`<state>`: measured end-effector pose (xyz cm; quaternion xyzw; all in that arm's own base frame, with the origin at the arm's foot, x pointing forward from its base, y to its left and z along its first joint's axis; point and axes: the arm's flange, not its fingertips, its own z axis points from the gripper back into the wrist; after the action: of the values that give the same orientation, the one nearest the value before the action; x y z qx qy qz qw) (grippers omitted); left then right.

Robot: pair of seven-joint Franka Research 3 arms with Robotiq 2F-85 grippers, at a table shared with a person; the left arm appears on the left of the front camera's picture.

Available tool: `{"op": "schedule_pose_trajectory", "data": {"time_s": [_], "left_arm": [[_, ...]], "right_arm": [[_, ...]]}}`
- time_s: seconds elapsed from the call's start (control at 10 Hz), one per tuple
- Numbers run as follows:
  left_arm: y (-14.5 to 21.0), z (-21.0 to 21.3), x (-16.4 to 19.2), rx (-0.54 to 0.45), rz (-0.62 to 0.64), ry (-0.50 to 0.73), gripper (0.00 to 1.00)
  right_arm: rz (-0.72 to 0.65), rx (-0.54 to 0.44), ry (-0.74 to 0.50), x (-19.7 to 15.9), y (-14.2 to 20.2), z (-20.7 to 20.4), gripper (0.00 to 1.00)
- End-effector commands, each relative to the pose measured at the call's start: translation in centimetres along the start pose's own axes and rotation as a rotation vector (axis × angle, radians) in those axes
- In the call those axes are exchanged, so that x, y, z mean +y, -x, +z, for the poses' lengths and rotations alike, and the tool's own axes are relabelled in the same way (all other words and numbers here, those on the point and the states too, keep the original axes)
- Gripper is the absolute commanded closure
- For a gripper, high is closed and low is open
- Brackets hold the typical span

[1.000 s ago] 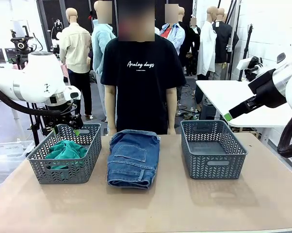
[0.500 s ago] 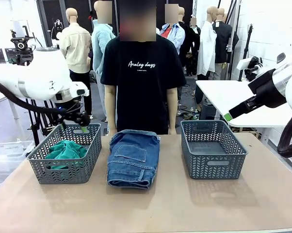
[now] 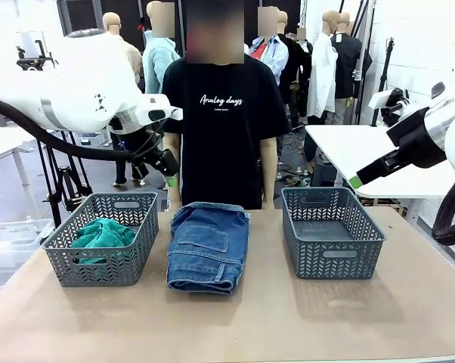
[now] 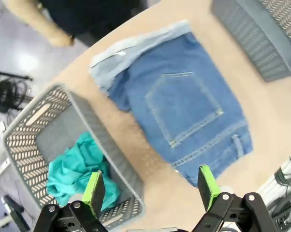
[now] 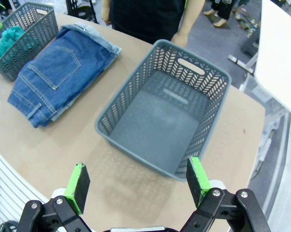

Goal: Sort the tops and bottoms.
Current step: Lift clothes from the center of the table with your right hand.

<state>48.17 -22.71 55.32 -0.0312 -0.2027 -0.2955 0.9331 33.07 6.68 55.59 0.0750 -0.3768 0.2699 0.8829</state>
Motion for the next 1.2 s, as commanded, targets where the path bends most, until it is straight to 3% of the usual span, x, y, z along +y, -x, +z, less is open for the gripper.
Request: {"op": "schedule_pose_trajectory", "data": {"time_s": [0.0, 0.2, 0.3, 0.5, 1.1], "left_arm": [[1.8, 0.9, 1.2, -0.019, -0.077, 0.09, 0.0], [2.2, 1.4, 2.8, -0.02, -0.115, 0.043, 0.0], [0.5, 1.1, 0.0, -0.029, -0.079, 0.058, 0.0], [0.5, 1.1, 0.0, -0.029, -0.079, 0.058, 0.0], [4.4, 6.0, 0.8, -0.095, -0.144, 0.103, 0.0]], "right_arm": [[-0.007, -0.002, -0.013, 0.0, 0.0, -0.2, 0.0], [-0.007, -0.002, -0.013, 0.0, 0.0, -0.2, 0.0], [-0.007, -0.002, -0.013, 0.0, 0.0, -0.2, 0.0], [-0.007, -0.002, -0.013, 0.0, 0.0, -0.2, 0.0], [-0.007, -0.002, -0.013, 0.0, 0.0, -0.2, 0.0]]}}
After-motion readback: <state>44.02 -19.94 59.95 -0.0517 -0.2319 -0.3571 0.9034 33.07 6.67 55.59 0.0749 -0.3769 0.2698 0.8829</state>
